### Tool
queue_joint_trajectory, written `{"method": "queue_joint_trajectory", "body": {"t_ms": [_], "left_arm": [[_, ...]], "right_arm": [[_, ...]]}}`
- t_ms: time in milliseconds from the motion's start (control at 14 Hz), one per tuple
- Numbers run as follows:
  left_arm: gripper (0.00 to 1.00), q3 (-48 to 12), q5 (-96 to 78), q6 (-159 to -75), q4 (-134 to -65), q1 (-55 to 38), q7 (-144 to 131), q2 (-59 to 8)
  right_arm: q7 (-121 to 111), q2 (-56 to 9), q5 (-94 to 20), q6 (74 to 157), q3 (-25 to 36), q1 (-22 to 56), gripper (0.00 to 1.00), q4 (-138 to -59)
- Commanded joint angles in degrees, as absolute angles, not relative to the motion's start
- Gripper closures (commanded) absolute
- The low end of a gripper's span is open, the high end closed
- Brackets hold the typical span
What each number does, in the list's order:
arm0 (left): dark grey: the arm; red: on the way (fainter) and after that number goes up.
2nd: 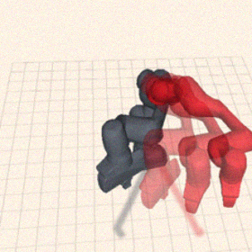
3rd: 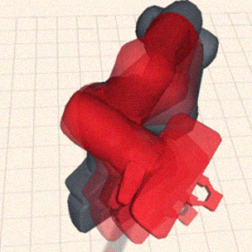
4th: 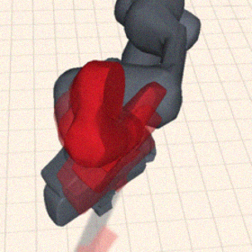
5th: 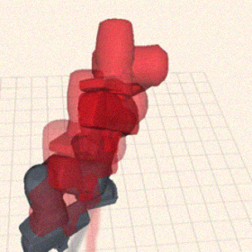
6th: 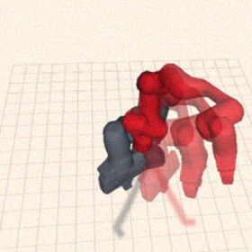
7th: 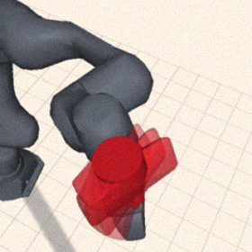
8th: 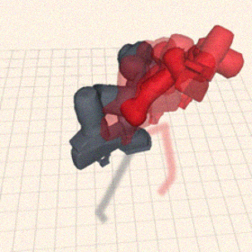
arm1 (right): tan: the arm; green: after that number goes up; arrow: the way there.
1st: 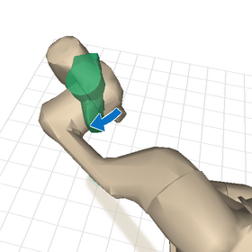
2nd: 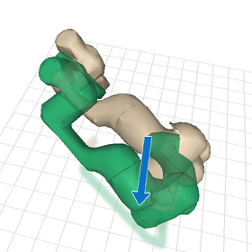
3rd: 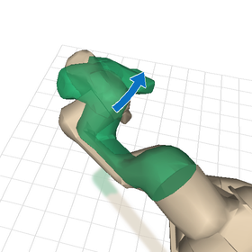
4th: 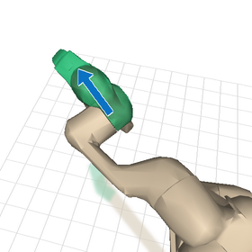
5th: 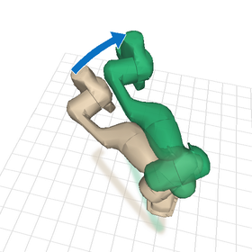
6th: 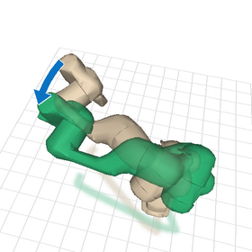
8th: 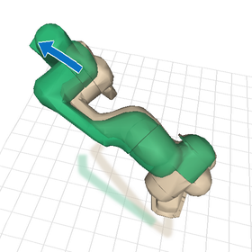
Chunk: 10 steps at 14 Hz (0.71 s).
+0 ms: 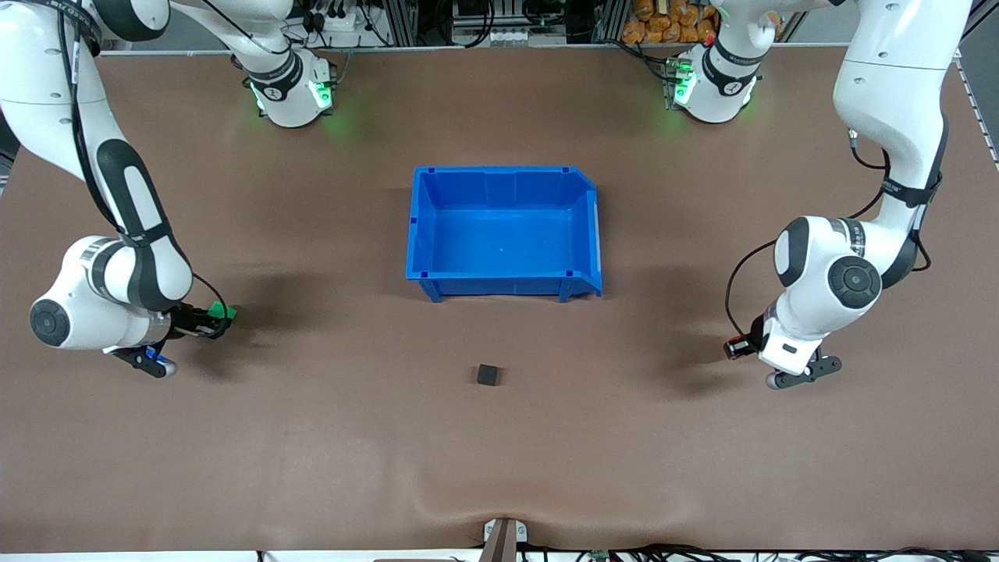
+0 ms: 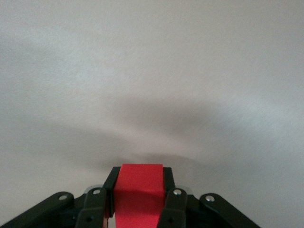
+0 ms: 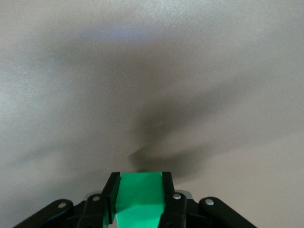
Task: Attach green and red cubes to black cube
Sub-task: 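Carry the red cube with the left gripper while the right gripper carries green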
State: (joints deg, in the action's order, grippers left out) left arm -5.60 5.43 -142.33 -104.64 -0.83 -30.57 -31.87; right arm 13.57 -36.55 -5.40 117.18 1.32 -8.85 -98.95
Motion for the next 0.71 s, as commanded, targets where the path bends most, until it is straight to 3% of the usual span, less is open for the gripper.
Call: {"method": "queue_joint_trajectory", "body": {"t_ms": [0,214,643], "left_arm": [[1.0,-5.36,4.75,-137.31,-96.1,-4.47,-41.78,-35.84],[1.0,-5.36,4.83,-132.11,-87.21,-8.95,-57.69,-40.94],[1.0,-5.27,3.43,-132.1,-78.77,-14.32,-86.6,-45.43]], "right_arm": [[17.91,-35.86,-6.33,111.99,0.7,-8.97,1.0,-95.55],[24.84,-35.68,-7.9,108.99,-0.61,-8.18,1.0,-93.0],[45.5,-35.51,-8.17,108.19,-6.24,-5.99,1.0,-89.66]]}}
